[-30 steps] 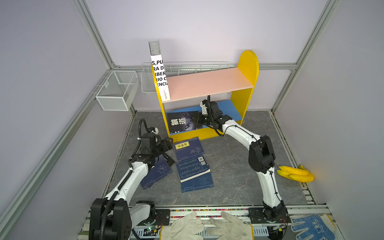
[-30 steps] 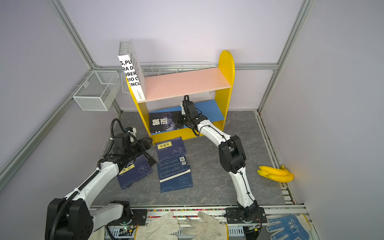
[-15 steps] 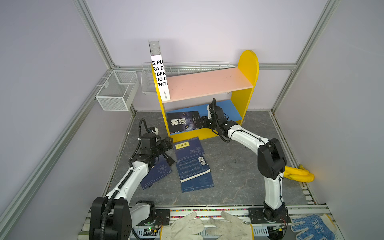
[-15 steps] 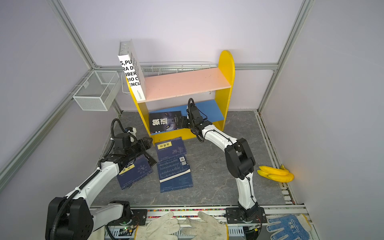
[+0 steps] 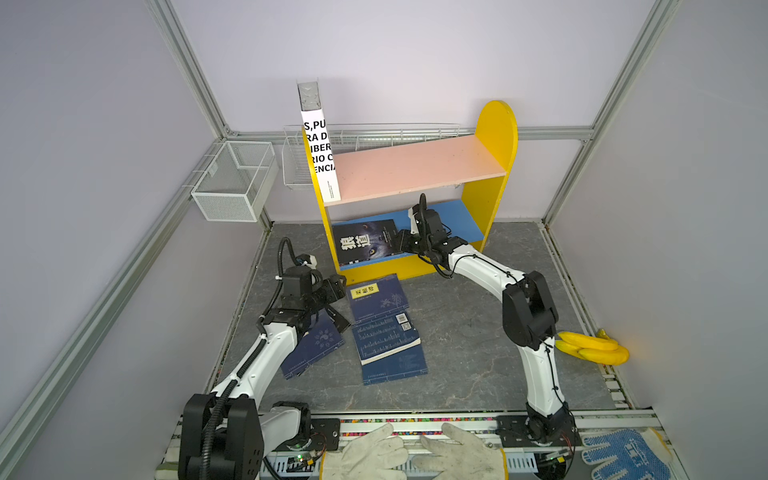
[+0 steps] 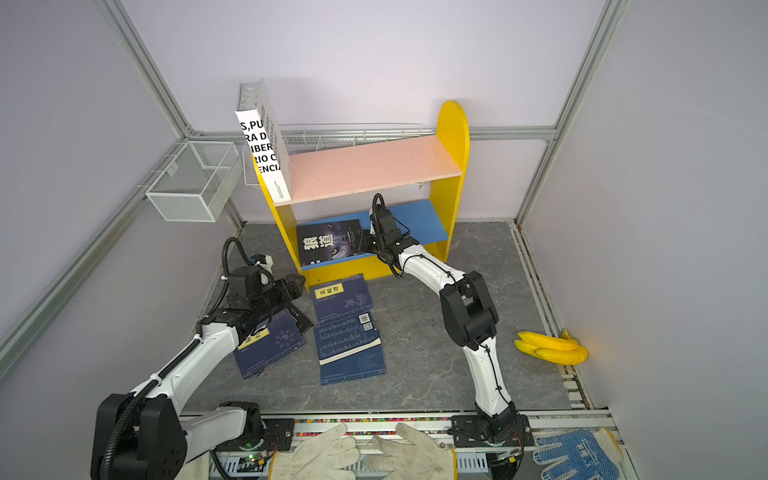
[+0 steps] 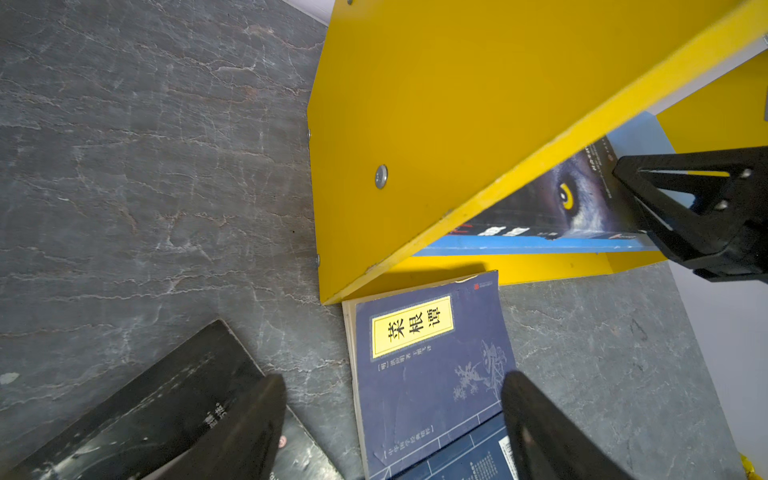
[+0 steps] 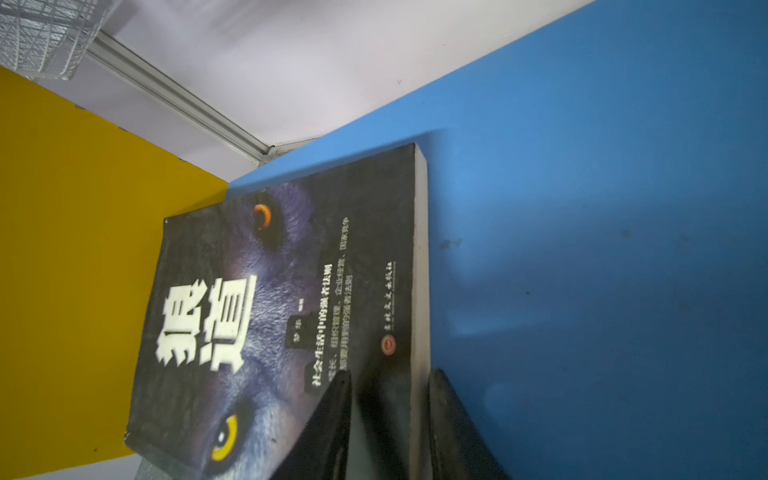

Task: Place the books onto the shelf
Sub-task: 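Push the black book farther onto the blue shelf with the right gripper, then release the black book and lower both grippers toward the blue books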

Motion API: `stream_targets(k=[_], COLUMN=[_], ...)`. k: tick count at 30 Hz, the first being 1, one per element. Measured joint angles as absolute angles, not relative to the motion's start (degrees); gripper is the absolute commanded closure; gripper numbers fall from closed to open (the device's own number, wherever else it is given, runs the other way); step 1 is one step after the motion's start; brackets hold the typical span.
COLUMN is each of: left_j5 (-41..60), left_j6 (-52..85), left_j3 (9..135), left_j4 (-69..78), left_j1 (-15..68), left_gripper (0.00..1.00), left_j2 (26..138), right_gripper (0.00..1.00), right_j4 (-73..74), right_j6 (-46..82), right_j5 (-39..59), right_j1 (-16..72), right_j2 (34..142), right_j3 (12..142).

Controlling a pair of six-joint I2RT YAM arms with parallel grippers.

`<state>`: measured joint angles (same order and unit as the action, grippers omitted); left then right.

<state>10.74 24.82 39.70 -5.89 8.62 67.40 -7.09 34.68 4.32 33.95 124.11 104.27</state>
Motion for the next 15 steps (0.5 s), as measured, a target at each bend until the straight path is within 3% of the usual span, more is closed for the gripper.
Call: stream_targets(k=[5,15], left_j5=[10.5,10.4], left_j6=[24.8,24.8], left_j3=[39.4,39.3], left_j4=[-5.9,-6.4], left_j1=[8.6,8.6], left_gripper=[0.18,0.13], left_j2=[67.1,64.9], right_gripper=[0.67,0.50], right_j4=[-7.0,-6.8], right_j6=[34.7,31.7], right_j5=[4.2,3.4], right_j1=[34.0,34.4], right_j2=[124.1,122.5], right_j3=[104.0,102.6])
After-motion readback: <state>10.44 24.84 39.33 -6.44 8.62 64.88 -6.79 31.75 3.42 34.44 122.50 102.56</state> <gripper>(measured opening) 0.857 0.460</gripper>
